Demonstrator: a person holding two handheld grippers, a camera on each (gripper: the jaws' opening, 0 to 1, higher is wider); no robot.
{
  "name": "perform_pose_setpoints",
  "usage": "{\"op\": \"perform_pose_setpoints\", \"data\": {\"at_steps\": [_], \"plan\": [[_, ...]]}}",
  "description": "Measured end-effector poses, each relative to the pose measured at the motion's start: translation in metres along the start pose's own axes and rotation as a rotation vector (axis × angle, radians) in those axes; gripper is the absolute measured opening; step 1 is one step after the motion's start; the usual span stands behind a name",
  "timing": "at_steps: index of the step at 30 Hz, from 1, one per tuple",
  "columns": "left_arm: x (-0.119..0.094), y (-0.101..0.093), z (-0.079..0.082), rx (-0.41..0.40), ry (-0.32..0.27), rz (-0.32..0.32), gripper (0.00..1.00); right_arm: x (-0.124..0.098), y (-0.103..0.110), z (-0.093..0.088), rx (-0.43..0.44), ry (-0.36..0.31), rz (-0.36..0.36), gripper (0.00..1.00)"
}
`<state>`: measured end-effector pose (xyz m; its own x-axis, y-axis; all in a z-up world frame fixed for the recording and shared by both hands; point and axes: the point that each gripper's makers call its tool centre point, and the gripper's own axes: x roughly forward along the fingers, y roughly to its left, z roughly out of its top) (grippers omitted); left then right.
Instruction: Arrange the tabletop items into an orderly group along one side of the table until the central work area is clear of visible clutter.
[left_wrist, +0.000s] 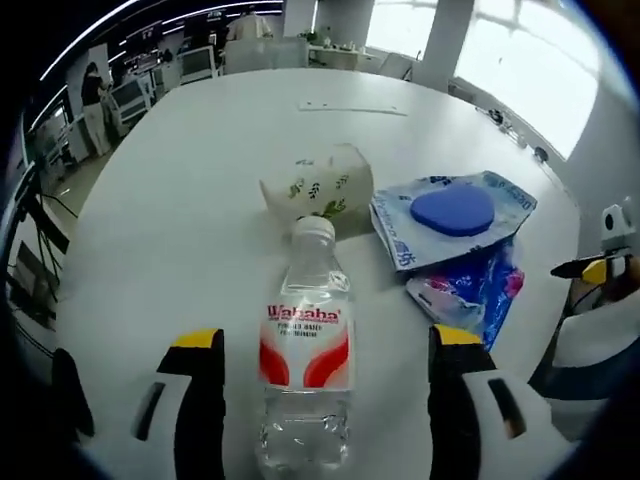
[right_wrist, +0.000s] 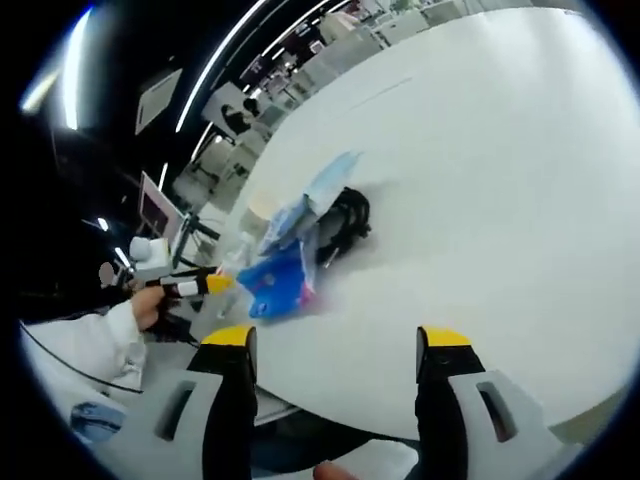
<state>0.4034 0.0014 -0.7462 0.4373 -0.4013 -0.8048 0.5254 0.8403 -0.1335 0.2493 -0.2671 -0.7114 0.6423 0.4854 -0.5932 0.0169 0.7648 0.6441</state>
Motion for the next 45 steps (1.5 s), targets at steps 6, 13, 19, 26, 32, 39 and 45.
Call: {"op": "perform_pose_setpoints", "data": {"at_steps": [6,13,19,26,32,39,45], "plan": [[0.008,0.002,-0.005,0.013,0.035,0.005,0.83,-0.002,0.0,0.001,0.02,-0.013,-0.001,0.62],[0.013,0.008,-0.01,0.034,0.074,0.033,0.71,-0.004,-0.001,-0.004,0.04,-0.013,-0.003,0.62],[0.014,0.017,-0.01,0.059,0.096,0.082,0.6,-0.004,-0.002,-0.008,0.059,-0.009,-0.006,0.61],[0.017,0.02,-0.005,0.084,0.094,0.101,0.58,0.001,0.003,-0.011,0.059,0.013,0.008,0.61],[0.017,0.018,-0.005,0.098,0.096,0.097,0.43,0.003,0.002,-0.01,0.057,0.016,0.011,0.6],[0.011,0.015,-0.003,0.091,0.054,0.094,0.39,0.001,0.001,-0.01,0.07,0.011,0.006,0.59],[-0.002,0.01,0.002,0.023,-0.049,0.083,0.38,0.002,0.001,-0.01,0.078,0.012,0.007,0.59]]}}
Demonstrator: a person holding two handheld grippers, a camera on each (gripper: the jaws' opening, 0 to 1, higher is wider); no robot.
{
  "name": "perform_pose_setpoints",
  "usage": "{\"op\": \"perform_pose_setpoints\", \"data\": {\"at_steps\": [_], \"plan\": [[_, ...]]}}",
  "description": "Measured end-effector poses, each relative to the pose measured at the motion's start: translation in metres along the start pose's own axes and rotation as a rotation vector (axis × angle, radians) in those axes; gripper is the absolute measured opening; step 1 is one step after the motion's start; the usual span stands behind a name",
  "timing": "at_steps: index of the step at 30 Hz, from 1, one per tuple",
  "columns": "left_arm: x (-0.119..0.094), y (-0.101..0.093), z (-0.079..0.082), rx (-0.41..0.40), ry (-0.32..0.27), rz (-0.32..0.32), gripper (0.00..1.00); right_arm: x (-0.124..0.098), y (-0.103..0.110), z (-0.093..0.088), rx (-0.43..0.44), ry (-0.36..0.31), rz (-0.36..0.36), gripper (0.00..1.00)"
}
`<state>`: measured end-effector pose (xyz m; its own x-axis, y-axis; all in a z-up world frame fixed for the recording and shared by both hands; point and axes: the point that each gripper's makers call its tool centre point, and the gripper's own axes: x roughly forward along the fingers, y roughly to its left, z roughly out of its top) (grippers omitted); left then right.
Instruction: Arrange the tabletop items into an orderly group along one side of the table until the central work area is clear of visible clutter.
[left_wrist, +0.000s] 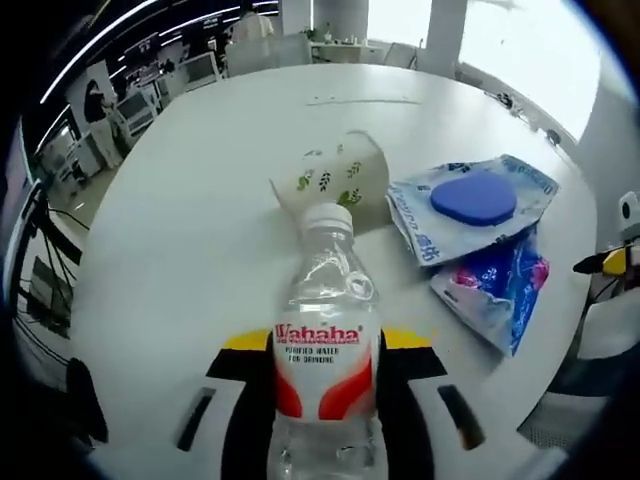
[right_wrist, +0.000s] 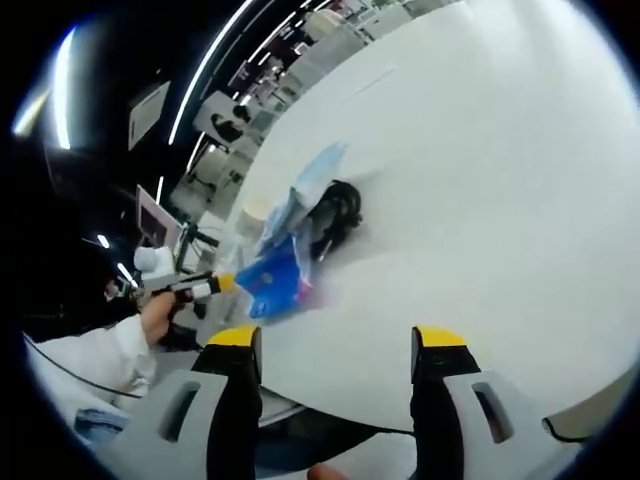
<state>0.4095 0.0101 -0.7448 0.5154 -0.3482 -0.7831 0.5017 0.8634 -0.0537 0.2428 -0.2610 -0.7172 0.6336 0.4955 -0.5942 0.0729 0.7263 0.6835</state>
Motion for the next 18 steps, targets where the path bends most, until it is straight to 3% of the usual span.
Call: {"op": "perform_pose_setpoints", "data": {"at_steps": [10,14,18], "plan": [[-0.029,-0.007,0.016,-0.046,-0.153,-0.001,0.38,0.002,0.013,0.007,-0.024,-0.007,0.031,0.58],[-0.038,-0.009,0.024,-0.058,-0.207,0.007,0.38,0.001,0.024,0.01,-0.056,-0.008,0.056,0.57],[-0.045,-0.014,0.035,-0.065,-0.255,0.008,0.39,-0.001,0.047,0.016,-0.111,-0.013,0.125,0.55]]}}
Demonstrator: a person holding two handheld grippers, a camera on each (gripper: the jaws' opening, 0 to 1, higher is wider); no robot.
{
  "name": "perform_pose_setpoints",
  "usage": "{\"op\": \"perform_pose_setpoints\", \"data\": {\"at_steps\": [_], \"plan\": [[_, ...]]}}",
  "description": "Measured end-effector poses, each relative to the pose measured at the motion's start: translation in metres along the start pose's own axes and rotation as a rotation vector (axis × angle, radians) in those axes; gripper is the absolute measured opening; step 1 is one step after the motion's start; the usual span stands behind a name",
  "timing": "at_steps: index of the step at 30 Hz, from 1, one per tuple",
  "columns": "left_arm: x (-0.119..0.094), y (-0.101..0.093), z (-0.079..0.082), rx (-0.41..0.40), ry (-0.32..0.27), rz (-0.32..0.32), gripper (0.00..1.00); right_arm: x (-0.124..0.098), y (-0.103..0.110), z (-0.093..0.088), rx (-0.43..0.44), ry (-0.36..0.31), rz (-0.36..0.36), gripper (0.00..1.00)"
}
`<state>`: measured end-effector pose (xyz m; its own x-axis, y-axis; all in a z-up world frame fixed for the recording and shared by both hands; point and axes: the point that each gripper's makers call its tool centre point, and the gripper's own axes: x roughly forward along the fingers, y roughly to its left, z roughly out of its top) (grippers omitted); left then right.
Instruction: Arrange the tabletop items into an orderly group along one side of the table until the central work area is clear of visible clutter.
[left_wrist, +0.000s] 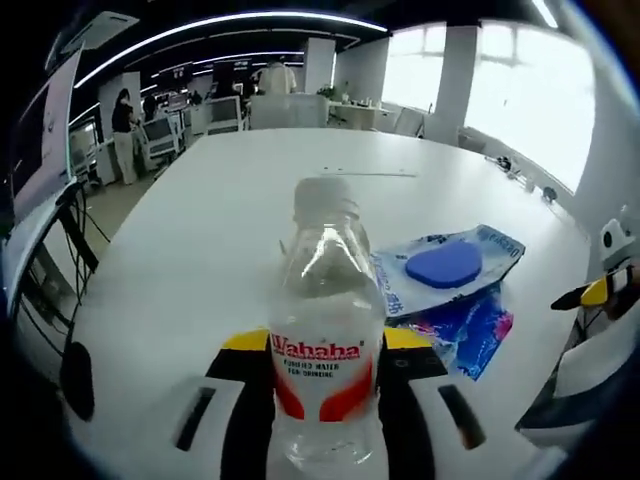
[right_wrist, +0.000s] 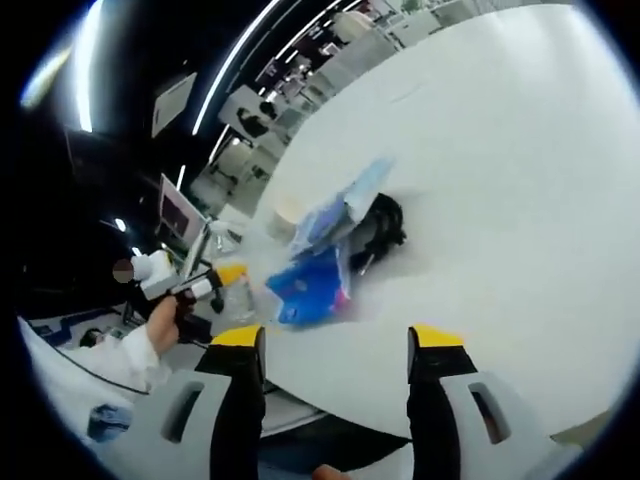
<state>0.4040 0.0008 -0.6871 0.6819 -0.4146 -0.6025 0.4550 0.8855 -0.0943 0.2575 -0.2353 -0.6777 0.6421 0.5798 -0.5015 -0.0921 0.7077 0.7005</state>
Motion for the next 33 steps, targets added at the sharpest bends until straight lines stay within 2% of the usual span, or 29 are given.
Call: {"op": "perform_pose_setpoints", "data": {"at_steps": [3,5,6,9,13,16,23,28,33], "plan": [[-0.004,-0.009,0.011,0.012,-0.035,-0.002,0.39,-0.001,0.027,0.012,-0.051,-0.029,0.085,0.5],[-0.007,-0.014,0.016,0.02,-0.05,-0.006,0.39,-0.001,0.05,0.023,-0.112,-0.057,0.145,0.48],[-0.007,-0.015,0.017,0.02,-0.053,-0.006,0.39,-0.001,0.062,0.026,-0.15,-0.049,0.173,0.47],[-0.013,-0.023,0.026,0.014,-0.084,-0.004,0.39,0.002,0.091,0.035,-0.271,-0.039,0.222,0.48],[-0.018,-0.032,0.033,0.019,-0.108,-0.002,0.39,0.015,0.115,0.048,-0.413,-0.015,0.225,0.5],[-0.021,-0.037,0.038,0.043,-0.122,0.003,0.39,0.028,0.13,0.058,-0.441,-0.018,0.244,0.51],[-0.033,-0.045,0.05,0.038,-0.166,0.012,0.38,0.06,0.171,0.086,-0.52,-0.038,0.29,0.55],[-0.037,-0.051,0.054,0.036,-0.18,0.017,0.38,0.079,0.208,0.088,-0.6,-0.033,0.351,0.56],[-0.043,-0.058,0.054,0.014,-0.192,0.016,0.38,0.098,0.221,0.086,-0.637,-0.025,0.354,0.56]]}}
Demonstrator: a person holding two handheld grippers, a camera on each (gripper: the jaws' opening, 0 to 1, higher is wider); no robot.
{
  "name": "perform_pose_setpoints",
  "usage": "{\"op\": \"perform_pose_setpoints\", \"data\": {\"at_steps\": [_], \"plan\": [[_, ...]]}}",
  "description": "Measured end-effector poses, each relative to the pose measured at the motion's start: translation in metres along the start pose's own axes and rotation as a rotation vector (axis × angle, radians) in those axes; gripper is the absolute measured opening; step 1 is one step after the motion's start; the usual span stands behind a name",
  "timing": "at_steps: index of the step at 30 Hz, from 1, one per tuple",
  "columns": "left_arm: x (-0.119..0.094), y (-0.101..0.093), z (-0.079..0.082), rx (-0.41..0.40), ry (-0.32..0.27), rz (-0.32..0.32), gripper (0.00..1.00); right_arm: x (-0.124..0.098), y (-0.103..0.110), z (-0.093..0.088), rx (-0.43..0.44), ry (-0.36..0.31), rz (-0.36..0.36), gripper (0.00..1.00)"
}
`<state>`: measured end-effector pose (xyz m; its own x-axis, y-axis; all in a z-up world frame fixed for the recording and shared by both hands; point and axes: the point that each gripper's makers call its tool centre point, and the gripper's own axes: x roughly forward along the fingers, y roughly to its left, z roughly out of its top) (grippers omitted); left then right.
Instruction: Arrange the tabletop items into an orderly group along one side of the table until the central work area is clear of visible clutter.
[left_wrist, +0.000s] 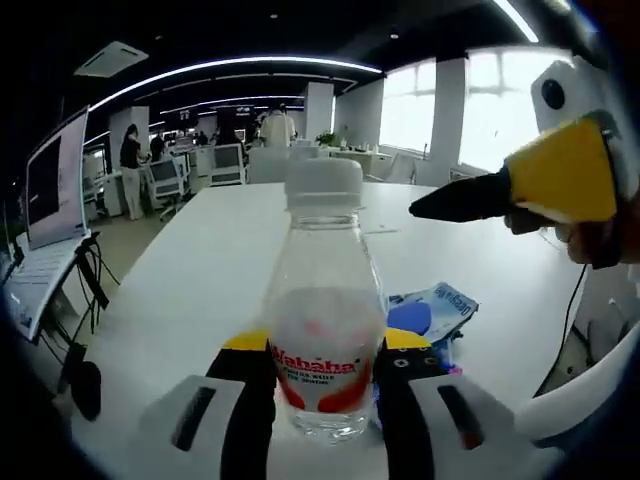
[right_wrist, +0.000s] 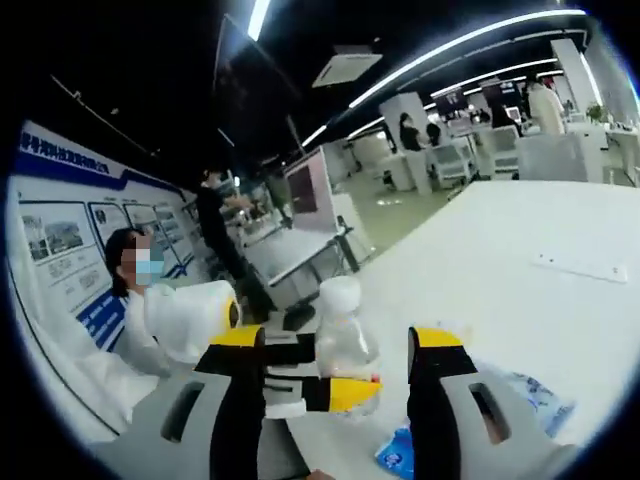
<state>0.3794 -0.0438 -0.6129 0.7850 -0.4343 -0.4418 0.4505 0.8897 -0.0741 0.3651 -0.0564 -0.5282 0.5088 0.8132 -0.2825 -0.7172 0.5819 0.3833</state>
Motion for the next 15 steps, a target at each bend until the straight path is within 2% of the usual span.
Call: {"op": "perform_pose_setpoints", "data": {"at_steps": [3,15], "plan": [[-0.004,-0.003,0.0,-0.004,-0.004,-0.002,0.38,0.008,-0.002,0.001,0.009,0.003,-0.003,0.56],[-0.012,-0.012,0.003,0.005,-0.012,0.001,0.38,0.024,0.004,0.001,-0.046,0.013,0.006,0.53]]}}
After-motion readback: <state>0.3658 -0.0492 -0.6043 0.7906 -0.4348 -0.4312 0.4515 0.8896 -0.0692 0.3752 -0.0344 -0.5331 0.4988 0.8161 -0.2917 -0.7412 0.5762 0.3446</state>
